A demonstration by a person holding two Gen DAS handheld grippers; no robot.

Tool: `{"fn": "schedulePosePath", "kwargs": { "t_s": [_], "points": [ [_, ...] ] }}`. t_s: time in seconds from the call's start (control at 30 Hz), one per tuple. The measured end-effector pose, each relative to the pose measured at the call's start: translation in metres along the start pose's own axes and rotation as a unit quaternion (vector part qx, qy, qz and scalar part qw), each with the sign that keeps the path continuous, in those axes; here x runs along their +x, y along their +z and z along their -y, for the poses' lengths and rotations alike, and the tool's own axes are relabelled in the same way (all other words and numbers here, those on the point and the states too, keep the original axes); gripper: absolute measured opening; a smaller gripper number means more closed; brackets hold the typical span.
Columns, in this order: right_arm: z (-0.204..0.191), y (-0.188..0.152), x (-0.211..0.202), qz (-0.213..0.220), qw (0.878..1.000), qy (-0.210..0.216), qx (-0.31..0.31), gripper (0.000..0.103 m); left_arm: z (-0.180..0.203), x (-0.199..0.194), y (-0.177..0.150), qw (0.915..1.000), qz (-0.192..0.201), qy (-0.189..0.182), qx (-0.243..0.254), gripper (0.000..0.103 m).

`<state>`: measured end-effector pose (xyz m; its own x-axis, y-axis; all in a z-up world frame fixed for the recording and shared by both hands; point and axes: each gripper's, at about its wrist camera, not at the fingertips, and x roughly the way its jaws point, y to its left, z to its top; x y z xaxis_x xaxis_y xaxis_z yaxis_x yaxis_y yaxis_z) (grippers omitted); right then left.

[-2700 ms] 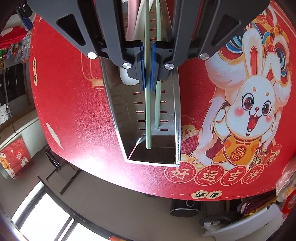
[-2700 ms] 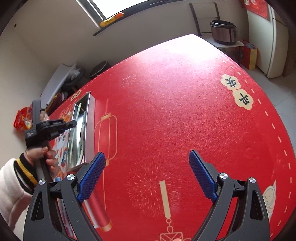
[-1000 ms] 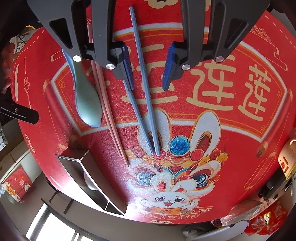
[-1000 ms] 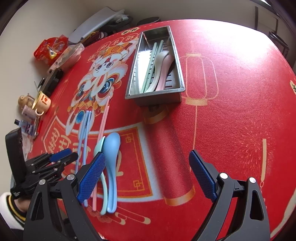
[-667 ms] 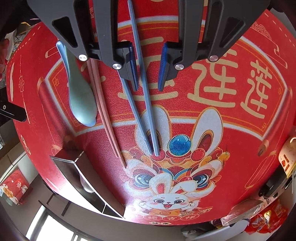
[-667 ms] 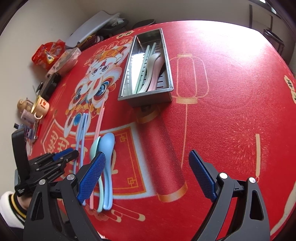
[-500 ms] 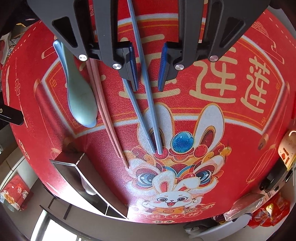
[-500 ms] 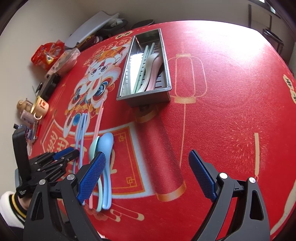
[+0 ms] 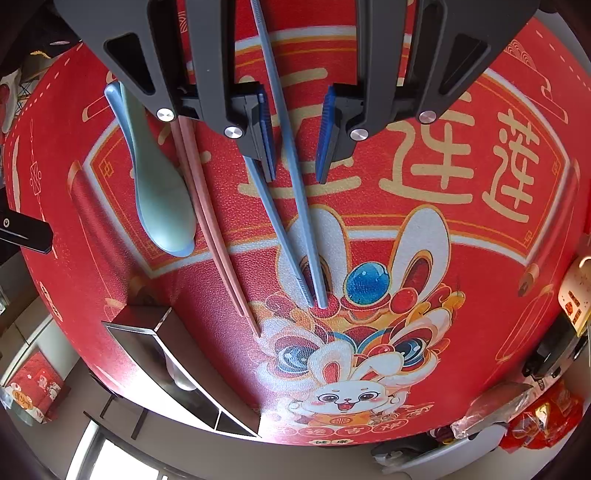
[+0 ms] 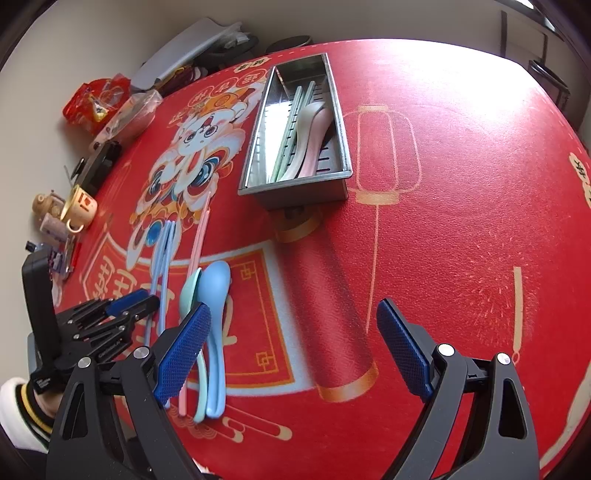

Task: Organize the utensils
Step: 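Move the open left tool over a blue chopstick on the mat, then close the left tool on the blue chopstick, then close the right tool on the teal spoon while the left tool holds the blue chopstick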

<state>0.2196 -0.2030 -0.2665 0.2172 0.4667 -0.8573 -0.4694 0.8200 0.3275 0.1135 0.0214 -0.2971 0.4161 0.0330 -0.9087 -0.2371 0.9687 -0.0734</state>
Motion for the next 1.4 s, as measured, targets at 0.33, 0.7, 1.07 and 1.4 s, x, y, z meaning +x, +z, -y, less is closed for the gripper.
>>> {"fn": "schedulePosePath", "kwargs": {
  "t_s": [0.33,0.7,1.07,1.4],
  "points": [
    [-0.004,-0.003,0.001,-0.004,1.000,-0.001,-0.007,0.088,0.001,0.000,-0.001,1.0000,0.002,0.001,0.005,0.021],
    [-0.007,-0.007,0.000,-0.007,1.000,-0.006,-0.010,0.088,0.001,-0.001,-0.002,0.9999,0.006,0.007,0.004,0.016],
    [-0.028,-0.013,0.008,-0.030,0.998,-0.004,-0.048,0.071,-0.018,-0.008,-0.010,0.9993,0.013,-0.018,-0.030,0.005],
    [-0.080,-0.025,0.023,-0.060,0.989,0.036,-0.132,0.027,-0.036,-0.041,-0.018,0.9974,0.047,-0.032,-0.044,0.005]
  ]
}}
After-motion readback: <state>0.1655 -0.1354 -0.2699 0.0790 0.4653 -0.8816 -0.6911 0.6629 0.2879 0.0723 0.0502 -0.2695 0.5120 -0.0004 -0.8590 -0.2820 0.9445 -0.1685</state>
